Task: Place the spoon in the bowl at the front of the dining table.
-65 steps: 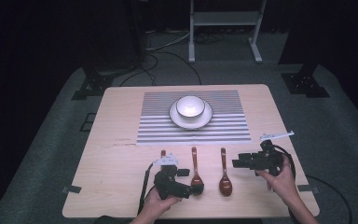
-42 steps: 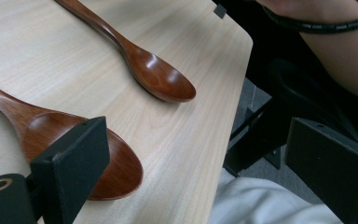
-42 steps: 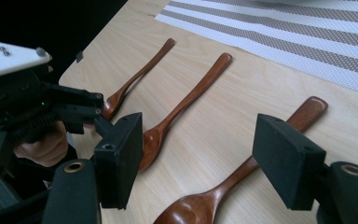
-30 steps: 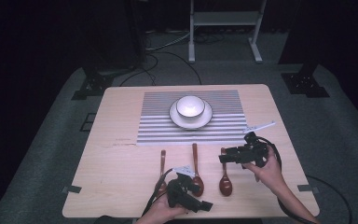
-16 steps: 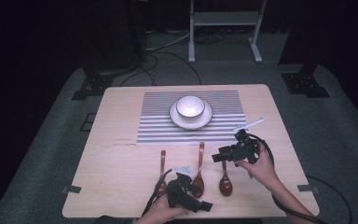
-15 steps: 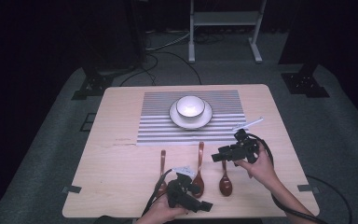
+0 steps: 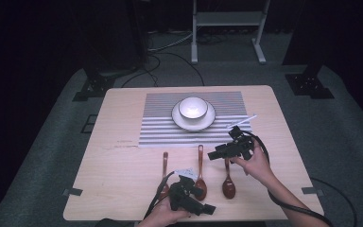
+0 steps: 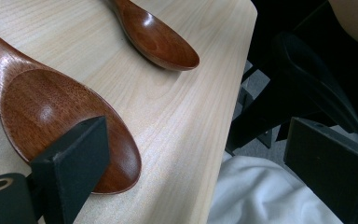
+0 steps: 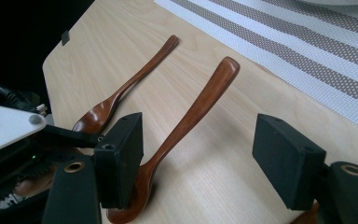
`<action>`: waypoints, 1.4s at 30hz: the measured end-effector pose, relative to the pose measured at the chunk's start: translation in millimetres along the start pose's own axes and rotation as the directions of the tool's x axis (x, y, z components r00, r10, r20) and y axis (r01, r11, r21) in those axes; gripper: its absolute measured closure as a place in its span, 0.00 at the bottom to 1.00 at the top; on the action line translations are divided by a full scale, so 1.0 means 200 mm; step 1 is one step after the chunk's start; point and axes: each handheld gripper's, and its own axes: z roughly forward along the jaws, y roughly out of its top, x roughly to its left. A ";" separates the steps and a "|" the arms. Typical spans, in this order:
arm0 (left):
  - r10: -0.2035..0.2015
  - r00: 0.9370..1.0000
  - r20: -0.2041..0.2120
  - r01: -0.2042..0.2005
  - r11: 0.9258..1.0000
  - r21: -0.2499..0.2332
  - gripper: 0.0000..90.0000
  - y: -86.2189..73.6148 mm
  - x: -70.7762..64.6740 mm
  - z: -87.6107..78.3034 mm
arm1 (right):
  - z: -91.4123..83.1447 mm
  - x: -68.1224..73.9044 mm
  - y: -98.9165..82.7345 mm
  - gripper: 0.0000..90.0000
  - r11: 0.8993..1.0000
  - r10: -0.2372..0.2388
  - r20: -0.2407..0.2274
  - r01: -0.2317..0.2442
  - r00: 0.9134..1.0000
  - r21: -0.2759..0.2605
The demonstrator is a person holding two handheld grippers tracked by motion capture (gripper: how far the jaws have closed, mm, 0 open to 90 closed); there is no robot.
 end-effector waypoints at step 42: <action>-0.002 1.000 0.004 0.002 1.000 -0.002 0.07 0.00 0.00 0.00 | 0.27 -0.01 0.16 0.71 0.993 0.021 0.060 -0.027 0.998 0.113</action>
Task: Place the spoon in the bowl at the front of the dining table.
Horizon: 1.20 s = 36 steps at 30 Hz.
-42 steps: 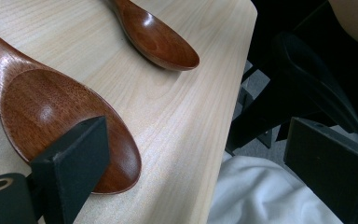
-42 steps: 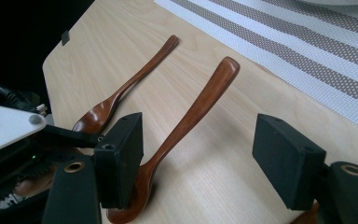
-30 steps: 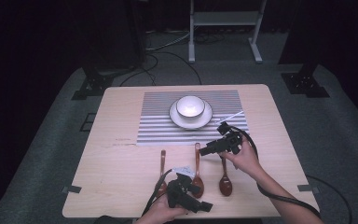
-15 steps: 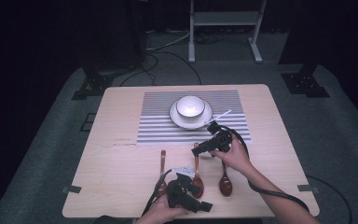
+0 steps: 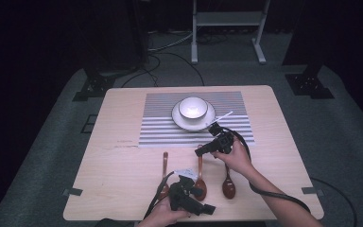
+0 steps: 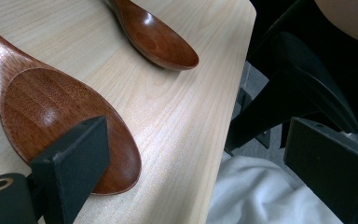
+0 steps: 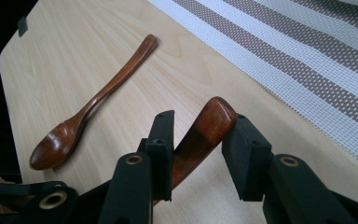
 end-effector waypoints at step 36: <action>-0.016 0.994 -0.105 0.001 0.990 -0.141 0.06 0.03 0.04 -0.18 | -0.33 -0.09 0.16 0.92 0.972 0.127 -0.139 -0.151 0.982 -0.180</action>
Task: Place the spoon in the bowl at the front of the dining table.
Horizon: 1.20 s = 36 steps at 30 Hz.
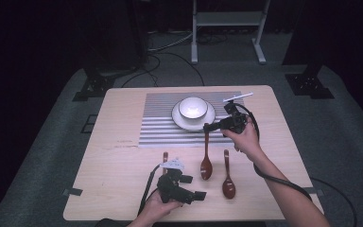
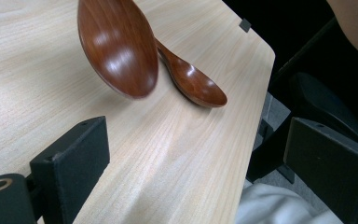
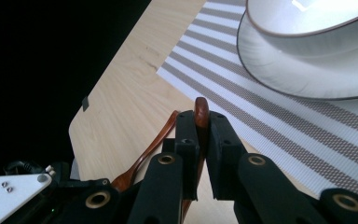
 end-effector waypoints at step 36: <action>0.001 1.000 -0.007 -0.001 1.000 -0.003 0.06 0.00 0.01 0.00 | -0.11 -0.06 0.31 0.92 0.980 0.104 0.130 -0.080 0.986 -0.180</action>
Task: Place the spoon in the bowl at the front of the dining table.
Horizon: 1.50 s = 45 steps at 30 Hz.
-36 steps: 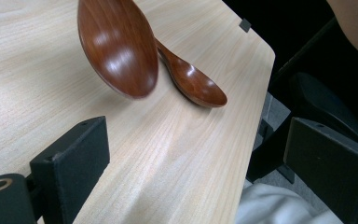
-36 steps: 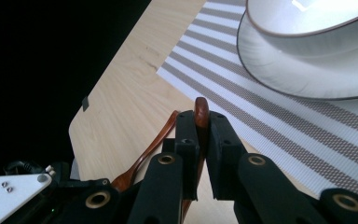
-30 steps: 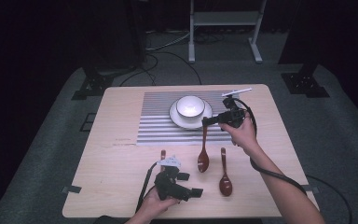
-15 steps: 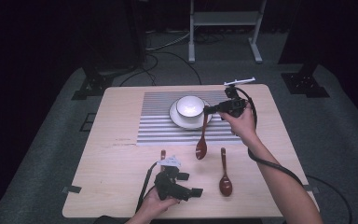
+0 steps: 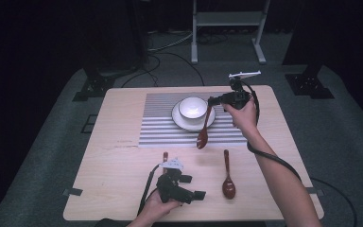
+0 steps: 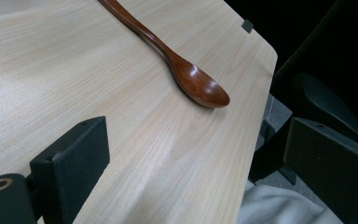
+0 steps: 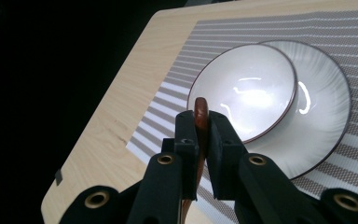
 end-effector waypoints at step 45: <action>0.002 1.000 0.014 -0.002 1.000 -0.005 0.06 -0.01 0.00 -0.01 | 0.05 -0.12 0.27 0.92 0.962 0.172 0.090 -0.148 0.981 -0.231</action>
